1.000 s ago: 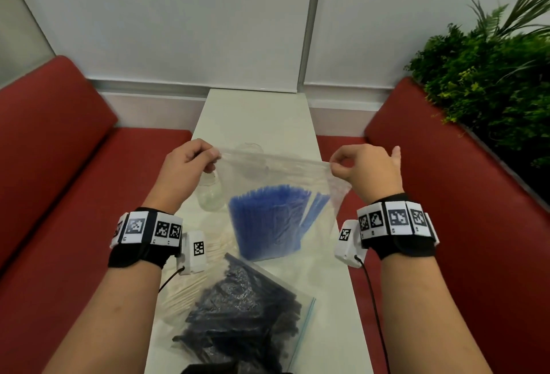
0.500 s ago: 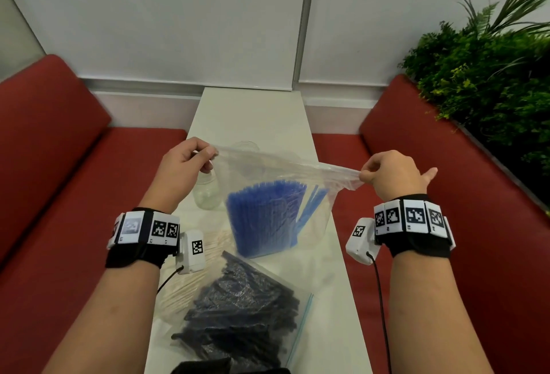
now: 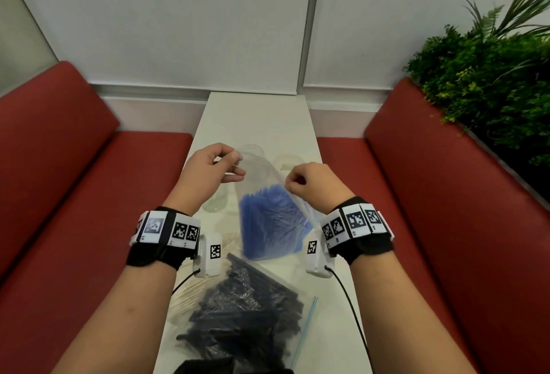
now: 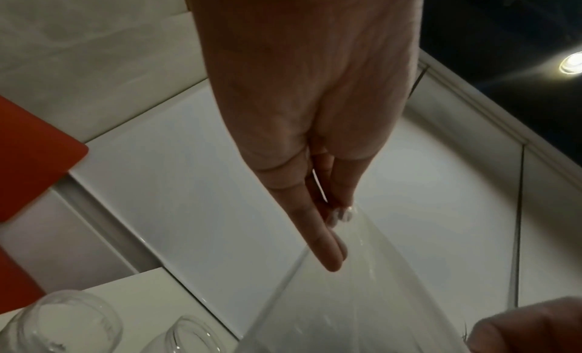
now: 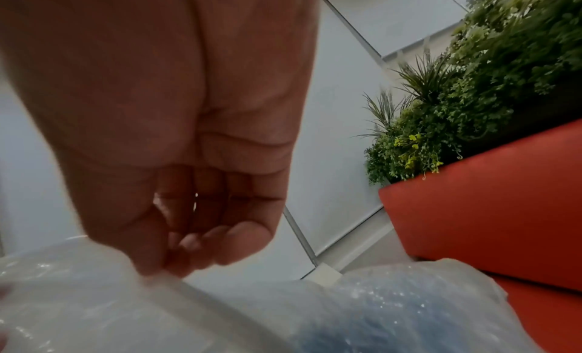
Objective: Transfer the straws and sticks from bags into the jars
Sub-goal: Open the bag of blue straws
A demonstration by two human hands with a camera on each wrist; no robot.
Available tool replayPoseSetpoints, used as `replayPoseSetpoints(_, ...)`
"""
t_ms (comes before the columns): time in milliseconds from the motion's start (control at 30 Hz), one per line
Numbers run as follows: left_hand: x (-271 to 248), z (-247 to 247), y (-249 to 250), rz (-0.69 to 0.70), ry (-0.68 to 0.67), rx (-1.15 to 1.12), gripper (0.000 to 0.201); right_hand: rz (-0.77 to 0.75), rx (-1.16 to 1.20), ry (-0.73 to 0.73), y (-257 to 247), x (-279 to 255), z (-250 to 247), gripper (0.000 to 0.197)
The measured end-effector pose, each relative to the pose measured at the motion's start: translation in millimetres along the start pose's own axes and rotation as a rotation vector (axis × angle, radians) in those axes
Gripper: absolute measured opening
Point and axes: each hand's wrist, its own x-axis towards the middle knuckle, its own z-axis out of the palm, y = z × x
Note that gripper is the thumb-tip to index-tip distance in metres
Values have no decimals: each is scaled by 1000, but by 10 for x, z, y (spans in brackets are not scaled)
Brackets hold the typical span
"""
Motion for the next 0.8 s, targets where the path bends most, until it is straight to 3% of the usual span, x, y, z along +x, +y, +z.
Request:
replayPoseSetpoints(67, -25, 35, 40, -18, 115, 57, 12, 34, 90, 31, 31, -5, 15, 15)
replayPoseSetpoints(133, -83, 105, 90, -76, 222, 223, 28, 63, 171, 89, 61, 16, 10, 13)
replayPoseSetpoints(200, -172, 256, 181, -195, 74, 300, 48, 76, 263, 133, 64, 28, -3, 10)
replayPoseSetpoints(267, -261, 471, 274, -277, -166, 151, 53, 70, 432, 136, 31, 19, -4, 10)
replayPoseSetpoints(300, -292, 567, 317, -293, -220, 51, 51, 57, 516, 118, 17, 12, -4, 12)
replayPoseSetpoints(367, -306, 690, 407, -266, -203, -42, 44, 29, 662, 73, -8, -23, -17, 12)
replayPoseSetpoints(533, -232, 671, 599, -199, -204, -48, 26, 53, 1067, -2, -30, -103, -153, 8)
replayPoseSetpoints(667, -222, 651, 627, -167, -249, 12, 24, 86, 999, -7, -60, -143, -186, 4)
replayPoseSetpoints(800, -266, 657, 519, -141, -187, -45, 11, 160, 973, 36, -38, -188, -112, 22)
